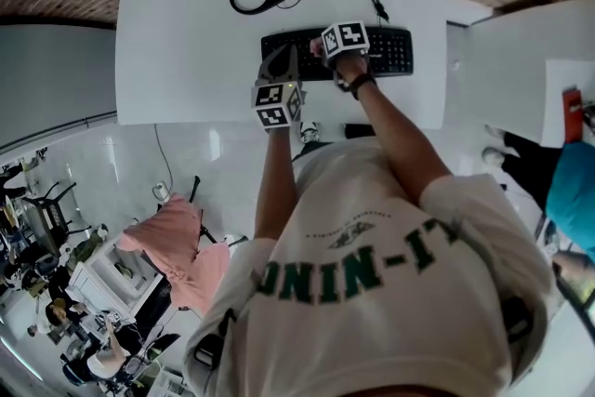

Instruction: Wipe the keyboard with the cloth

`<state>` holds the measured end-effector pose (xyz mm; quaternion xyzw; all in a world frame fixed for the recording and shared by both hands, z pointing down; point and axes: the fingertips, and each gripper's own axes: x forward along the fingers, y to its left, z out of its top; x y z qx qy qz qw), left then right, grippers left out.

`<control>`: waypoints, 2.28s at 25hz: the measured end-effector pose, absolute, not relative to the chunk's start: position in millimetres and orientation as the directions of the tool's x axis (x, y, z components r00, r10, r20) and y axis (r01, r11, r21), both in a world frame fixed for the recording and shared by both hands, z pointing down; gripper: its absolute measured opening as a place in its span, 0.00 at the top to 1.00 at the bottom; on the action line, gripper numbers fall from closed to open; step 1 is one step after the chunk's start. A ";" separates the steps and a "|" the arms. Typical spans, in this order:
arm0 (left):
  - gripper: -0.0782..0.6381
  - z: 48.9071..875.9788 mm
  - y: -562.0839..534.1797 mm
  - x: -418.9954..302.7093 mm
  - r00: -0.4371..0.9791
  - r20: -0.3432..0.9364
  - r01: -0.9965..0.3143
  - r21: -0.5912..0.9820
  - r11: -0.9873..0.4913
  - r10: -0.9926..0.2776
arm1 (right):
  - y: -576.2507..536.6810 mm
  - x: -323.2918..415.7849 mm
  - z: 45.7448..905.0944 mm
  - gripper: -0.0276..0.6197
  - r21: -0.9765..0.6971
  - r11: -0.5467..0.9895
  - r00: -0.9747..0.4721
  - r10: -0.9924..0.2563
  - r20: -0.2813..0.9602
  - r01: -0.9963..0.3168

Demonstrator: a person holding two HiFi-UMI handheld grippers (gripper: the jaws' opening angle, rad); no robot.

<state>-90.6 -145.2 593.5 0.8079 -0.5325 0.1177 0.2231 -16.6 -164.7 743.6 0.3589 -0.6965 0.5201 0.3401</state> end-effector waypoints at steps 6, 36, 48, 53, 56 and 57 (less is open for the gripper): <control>0.90 594.2 -147.3 -66.6 0.426 0.430 -0.904 0.238 -0.355 -0.796 | -163.3 7.1 740.7 0.88 -0.477 0.190 -0.506 -0.154 0.849 -0.858; 0.90 601.4 -166.4 52.2 0.569 0.410 -0.822 0.242 -0.516 -0.713 | -153.8 150.7 742.9 0.88 -0.422 0.091 -0.432 -0.232 0.872 -0.902; 0.90 605.9 -175.9 84.9 0.603 0.393 -0.797 0.280 -0.535 -0.694 | -157.1 215.8 740.5 0.88 -0.319 0.065 -0.324 -0.276 0.905 -0.946; 0.90 606.9 -178.0 95.0 0.616 0.392 -0.787 0.289 -0.545 -0.683 | -156.1 243.5 738.9 0.88 -0.262 0.043 -0.263 -0.290 0.920 -0.964; 0.90 608.8 -177.4 97.7 0.624 0.395 -0.781 0.289 -0.554 -0.674 | -155.5 257.5 736.3 0.88 -0.185 0.067 -0.196 -0.300 0.934 -0.981; 0.90 608.8 -176.7 98.4 0.626 0.395 -0.779 0.289 -0.556 -0.672 | -154.9 262.3 735.8 0.88 -0.158 0.072 -0.172 -0.303 0.937 -0.985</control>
